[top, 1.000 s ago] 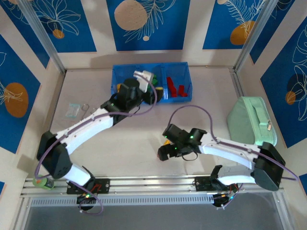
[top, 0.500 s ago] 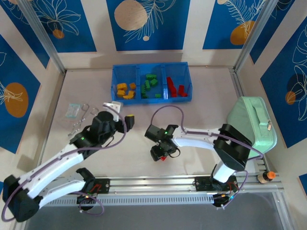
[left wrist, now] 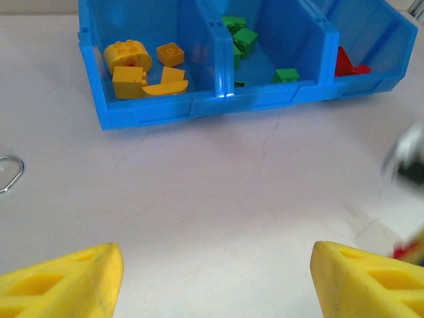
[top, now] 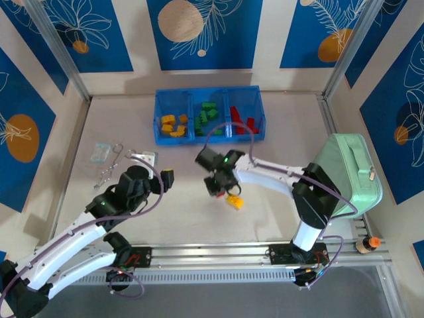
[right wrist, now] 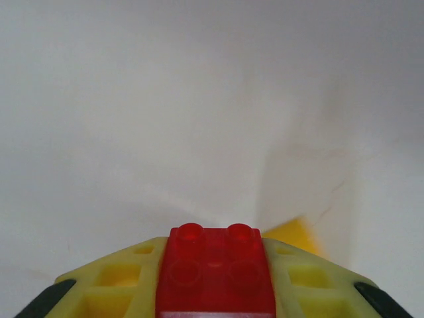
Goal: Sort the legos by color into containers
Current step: Place the lego in the container.
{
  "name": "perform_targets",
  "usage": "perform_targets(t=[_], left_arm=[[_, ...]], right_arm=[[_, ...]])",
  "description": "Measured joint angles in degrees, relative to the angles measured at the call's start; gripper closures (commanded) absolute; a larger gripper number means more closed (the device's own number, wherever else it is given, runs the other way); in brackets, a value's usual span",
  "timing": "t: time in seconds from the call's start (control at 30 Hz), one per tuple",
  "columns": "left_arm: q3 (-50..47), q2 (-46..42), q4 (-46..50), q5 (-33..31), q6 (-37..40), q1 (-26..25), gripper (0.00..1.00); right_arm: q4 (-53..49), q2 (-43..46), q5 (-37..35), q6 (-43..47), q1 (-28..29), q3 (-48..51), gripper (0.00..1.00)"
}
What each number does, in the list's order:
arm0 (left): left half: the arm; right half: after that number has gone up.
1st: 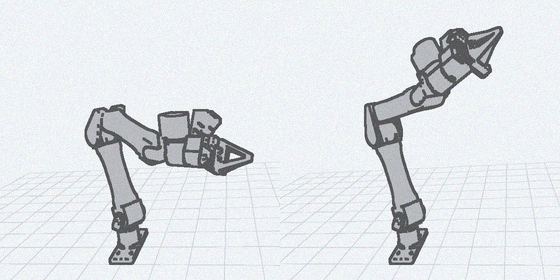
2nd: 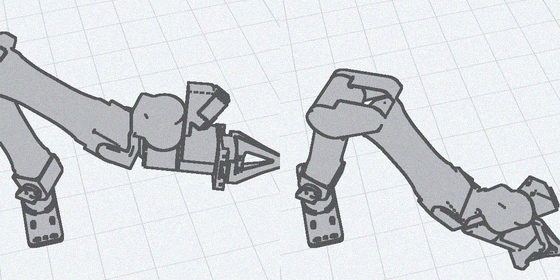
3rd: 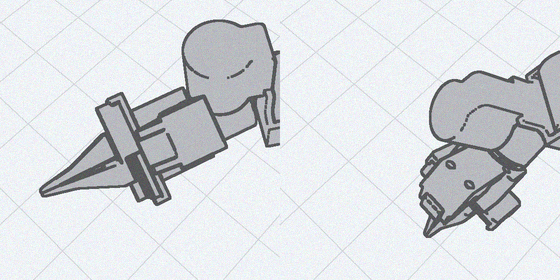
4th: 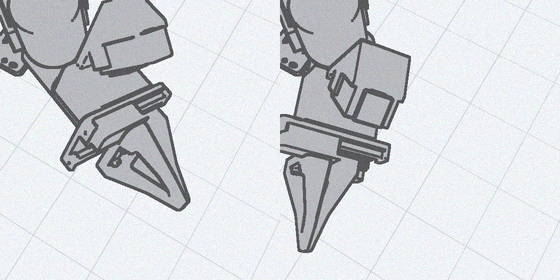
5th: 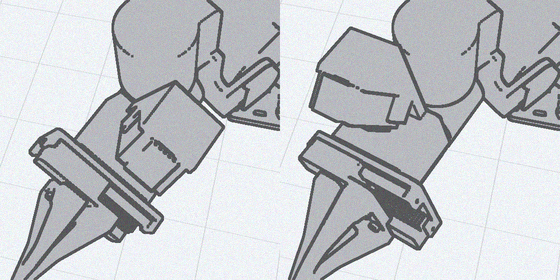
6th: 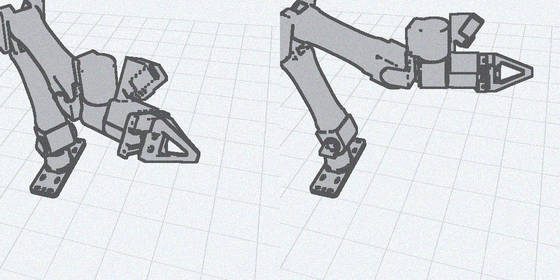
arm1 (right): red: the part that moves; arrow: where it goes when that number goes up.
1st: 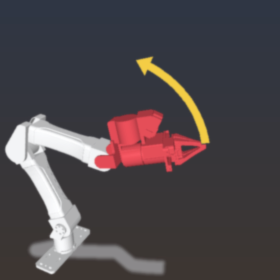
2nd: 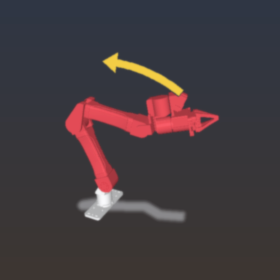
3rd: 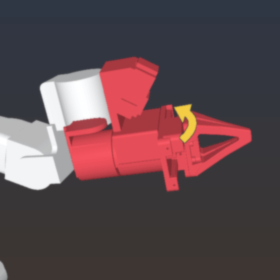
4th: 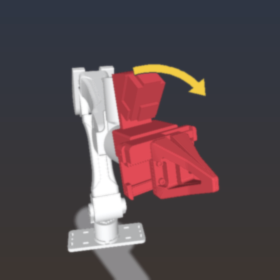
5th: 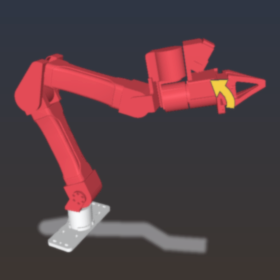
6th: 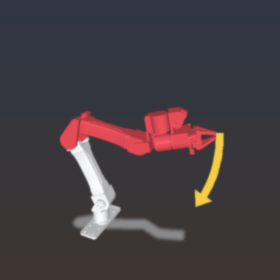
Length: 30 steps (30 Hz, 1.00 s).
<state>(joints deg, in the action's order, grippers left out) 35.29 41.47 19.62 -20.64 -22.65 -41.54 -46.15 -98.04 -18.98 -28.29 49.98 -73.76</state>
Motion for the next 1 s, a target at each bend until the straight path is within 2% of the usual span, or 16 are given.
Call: perform_targets(t=[0.17,0.3,0.5,0.53,0.57,0.6,0.63,0.73,0.83,1.0], left_arm=[[-0.6,0.6,1.0,1.1,-1.5,-1.0,0.28],[-2.5,1.3,1.0,1.0,-3.2,-5.4,0.29],[-3.0,9.7,-0.6,0.9,-5.5,-14.3,0.27],[-3.0,10.9,-0.9,1.0,-5.7,-15.0,0.27],[-3.0,12.4,-1.6,1.1,-6.0,-15.8,0.27],[-3.0,13.8,-2.3,1.3,-6.1,-16.4,0.27],[-3.0,15.1,-3.1,1.6,-6.3,-16.9,0.27],[-2.5,19.7,-5.0,3.1,-6.4,-18.1,0.25],[-0.1,25.3,-6.4,5.5,-6.2,-18.7,0.24],[6.7,35.5,-9.0,10.3,-4.4,-18.9,0.22]], right_arm=[[-1.3,-1.9,-2.2,3.0,-14.2,-15.8,0.79],[-1.5,-9.3,-2.1,4.8,-23.8,-27.9,0.79],[-6.0,-28.5,-2.0,6.9,-30.1,-47.6,0.78],[-7.0,-31.1,-2.0,7.0,-30.5,-50.4,0.72],[-8.3,-34.2,-2.1,7.2,-31.1,-53.9,0.53],[-9.5,-36.5,-2.0,7.3,-31.5,-56.7,0.30],[-10.9,-38.7,-2.1,7.3,-31.8,-59.7,0.24],[-14.6,-42.5,-2.3,7.4,-32.5,-66.9,0.19],[-16.2,-40.9,-2.7,7.5,-32.4,-67.5,0.18],[-12.9,-25.4,-2.7,7.3,-30.6,-51.8,0.16]])
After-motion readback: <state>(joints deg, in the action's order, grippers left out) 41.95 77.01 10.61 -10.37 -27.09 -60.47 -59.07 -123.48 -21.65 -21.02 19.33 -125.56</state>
